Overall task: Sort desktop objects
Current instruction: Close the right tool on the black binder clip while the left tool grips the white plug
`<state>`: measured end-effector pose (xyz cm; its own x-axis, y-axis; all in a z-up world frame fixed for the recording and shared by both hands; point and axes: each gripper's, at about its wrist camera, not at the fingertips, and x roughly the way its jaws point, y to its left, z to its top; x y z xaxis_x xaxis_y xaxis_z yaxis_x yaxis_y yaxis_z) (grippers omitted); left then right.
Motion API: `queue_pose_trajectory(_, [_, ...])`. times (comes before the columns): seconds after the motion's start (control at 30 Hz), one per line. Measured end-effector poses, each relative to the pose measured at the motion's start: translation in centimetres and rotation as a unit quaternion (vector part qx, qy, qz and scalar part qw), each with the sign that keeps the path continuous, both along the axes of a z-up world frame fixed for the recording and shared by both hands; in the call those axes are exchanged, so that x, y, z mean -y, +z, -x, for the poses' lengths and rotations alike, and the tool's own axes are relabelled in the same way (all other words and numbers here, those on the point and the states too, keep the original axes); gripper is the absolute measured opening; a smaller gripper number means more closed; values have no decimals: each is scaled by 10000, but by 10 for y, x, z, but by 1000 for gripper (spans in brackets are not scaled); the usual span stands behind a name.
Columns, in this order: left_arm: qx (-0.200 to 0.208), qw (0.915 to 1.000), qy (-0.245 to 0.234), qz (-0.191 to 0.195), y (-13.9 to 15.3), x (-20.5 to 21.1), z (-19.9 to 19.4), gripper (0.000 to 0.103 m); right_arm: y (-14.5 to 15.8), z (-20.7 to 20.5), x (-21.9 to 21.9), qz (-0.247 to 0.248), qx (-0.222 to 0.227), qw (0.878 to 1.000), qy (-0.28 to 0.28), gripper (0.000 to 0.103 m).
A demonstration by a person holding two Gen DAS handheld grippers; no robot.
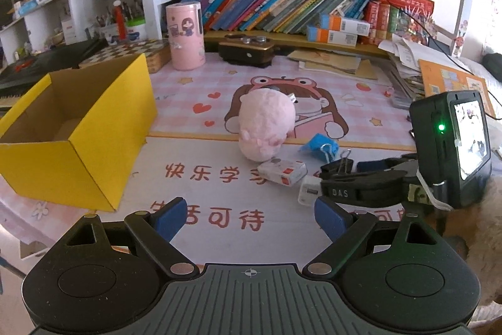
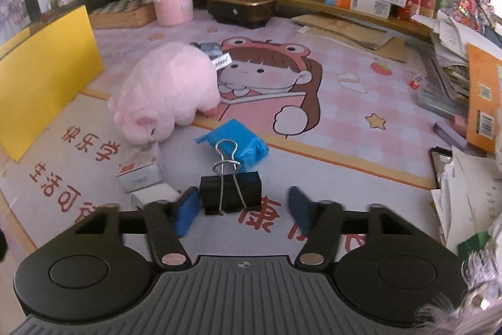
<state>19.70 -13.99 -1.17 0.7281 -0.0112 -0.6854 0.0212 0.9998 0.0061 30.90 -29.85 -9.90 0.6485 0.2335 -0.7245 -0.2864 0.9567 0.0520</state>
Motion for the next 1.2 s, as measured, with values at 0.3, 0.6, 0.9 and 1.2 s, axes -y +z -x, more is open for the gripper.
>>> queue_pose_trajectory(0.3, [-68,9995,-214,214,-9,9,-17,90,16,12,21,-166,139,9998,-4,37])
queue_pose_trajectory(0.6, [-266,9948,-977,-80,-39,44,-45,80,40,41,51,-255,216,9993,-173,37])
queue_pose_trajectory(0.9, [-529,9881,-1395,-363,-69,65,-63,37,41,54,59,-96,228,9995,-215,37])
queue_pose_trajectory(1.2, [-377,9914,-1245,-140,-64,55,-59,25,40,63,58,-82,191,9996,-168,37])
